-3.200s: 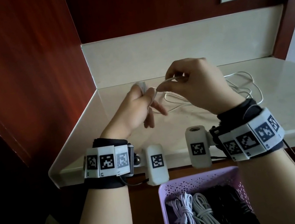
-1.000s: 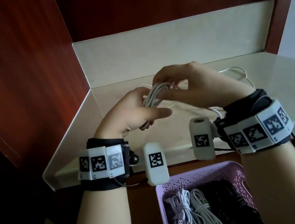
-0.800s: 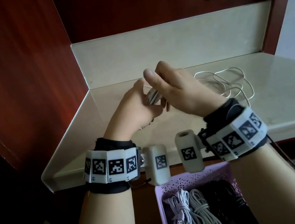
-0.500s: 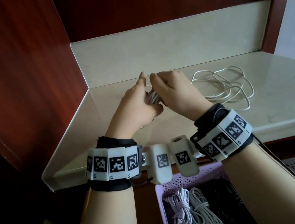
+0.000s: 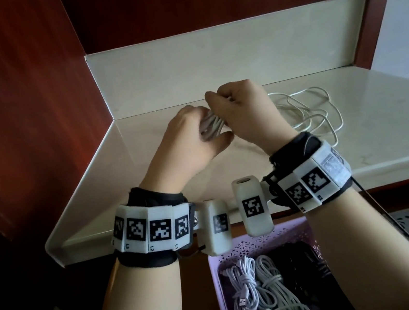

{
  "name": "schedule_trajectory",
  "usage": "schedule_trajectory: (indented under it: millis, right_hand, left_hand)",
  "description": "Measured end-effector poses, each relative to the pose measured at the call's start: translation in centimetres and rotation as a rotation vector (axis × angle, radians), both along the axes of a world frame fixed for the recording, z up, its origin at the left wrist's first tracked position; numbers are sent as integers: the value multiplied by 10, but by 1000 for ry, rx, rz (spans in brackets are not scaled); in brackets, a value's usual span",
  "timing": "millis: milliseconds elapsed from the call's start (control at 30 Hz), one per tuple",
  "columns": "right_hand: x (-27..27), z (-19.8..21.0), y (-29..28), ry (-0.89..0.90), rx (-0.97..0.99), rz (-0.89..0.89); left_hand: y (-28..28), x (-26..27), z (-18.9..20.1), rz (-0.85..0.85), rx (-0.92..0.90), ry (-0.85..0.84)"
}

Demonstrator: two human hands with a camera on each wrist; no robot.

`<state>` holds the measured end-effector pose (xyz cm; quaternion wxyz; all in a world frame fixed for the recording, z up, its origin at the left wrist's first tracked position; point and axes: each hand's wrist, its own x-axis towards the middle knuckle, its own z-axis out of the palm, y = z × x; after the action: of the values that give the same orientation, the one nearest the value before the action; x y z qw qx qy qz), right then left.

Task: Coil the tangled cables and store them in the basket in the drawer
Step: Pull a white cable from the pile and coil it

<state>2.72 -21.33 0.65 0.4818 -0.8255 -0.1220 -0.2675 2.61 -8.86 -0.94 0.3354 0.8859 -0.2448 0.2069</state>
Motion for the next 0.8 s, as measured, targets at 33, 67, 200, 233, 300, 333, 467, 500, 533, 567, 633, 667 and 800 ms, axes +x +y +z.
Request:
schedule_trajectory:
  millis: [33,67,200,233,300,333,467,500,533,567,633,667,800]
  right_hand:
    - [1,0,-2,0,5,-14]
    - [1,0,-3,5,10,-30]
    - [3,-2,-6,39,-28,-55]
    - [2,-2,-6,44,-45,-47]
    - [1,-1,-6,44,-86,-27]
    - [0,0,-5,39,-107,-15]
    - [-3,2,-7,28,-107,83]
    - [-3,2,-7,29,-88,103]
    - [-3,1,-6,34,-65,126]
    - [-2,0,-6,49,-43,158]
    - [-2,-2,-6,119,-3,220]
    - [-1,-2,-7,167,6,234]
    - [-3,-3,-18,285,-56,281]
  left_hand:
    - [0,0,-2,-8,75,-79]
    - [1,0,-4,-4,140,-151]
    - [2,-4,-5,72,304,-148]
    - [2,-5,-5,69,312,-84]
    - [1,-7,-3,-17,262,62]
    - [2,-8,-2,-71,209,126]
    - [8,-17,8,-154,110,226]
    - [9,-18,9,-157,120,210]
    - [10,-19,11,-150,141,182]
    - [12,-19,11,-133,163,153]
    - [17,-15,11,-91,174,138]
    - [21,-13,11,-64,174,139]
    - [39,-2,8,130,213,22]
